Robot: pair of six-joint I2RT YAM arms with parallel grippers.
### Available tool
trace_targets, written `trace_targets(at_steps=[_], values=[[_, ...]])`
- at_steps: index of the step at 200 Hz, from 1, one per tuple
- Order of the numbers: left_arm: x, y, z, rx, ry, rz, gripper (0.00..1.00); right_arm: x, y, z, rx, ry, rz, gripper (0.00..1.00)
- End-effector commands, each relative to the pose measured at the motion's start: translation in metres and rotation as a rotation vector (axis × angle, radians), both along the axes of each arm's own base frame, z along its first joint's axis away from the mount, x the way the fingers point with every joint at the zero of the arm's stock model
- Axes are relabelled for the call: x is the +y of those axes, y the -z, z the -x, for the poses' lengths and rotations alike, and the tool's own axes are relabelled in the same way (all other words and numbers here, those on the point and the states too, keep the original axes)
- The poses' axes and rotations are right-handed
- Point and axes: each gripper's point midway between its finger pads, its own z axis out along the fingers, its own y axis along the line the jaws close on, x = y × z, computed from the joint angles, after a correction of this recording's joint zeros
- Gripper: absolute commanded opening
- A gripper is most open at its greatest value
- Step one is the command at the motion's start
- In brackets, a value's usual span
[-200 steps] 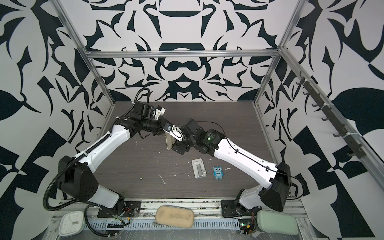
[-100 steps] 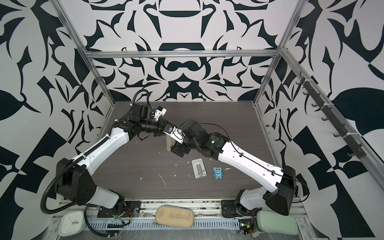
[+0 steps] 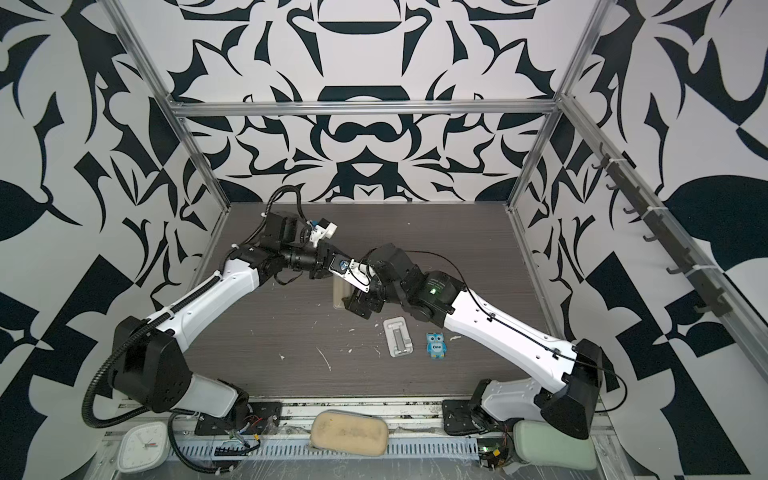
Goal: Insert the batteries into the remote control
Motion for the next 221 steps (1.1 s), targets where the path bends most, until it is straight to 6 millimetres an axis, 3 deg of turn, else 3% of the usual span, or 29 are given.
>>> trace_targets(at_steps=[1,48,82,140,221], values=[[-0.002,-0.023,0.017,-0.005,0.053,0.065,0.03,0.001,-0.002,0.0,-0.025,-0.021,-0.008,1.0],[-0.003,-0.028,0.017,-0.01,0.058,0.08,0.02,0.001,0.008,0.0,-0.037,-0.042,0.04,1.0],[-0.004,-0.025,0.017,0.002,0.062,0.081,0.02,-0.003,0.012,-0.015,-0.123,-0.008,0.083,1.0],[-0.004,-0.021,0.016,0.012,0.054,0.074,0.02,-0.014,-0.003,-0.043,-0.274,0.092,0.146,1.0],[-0.003,-0.01,0.014,0.03,0.047,0.054,0.0,-0.013,-0.027,-0.047,-0.362,0.137,0.132,1.0]])
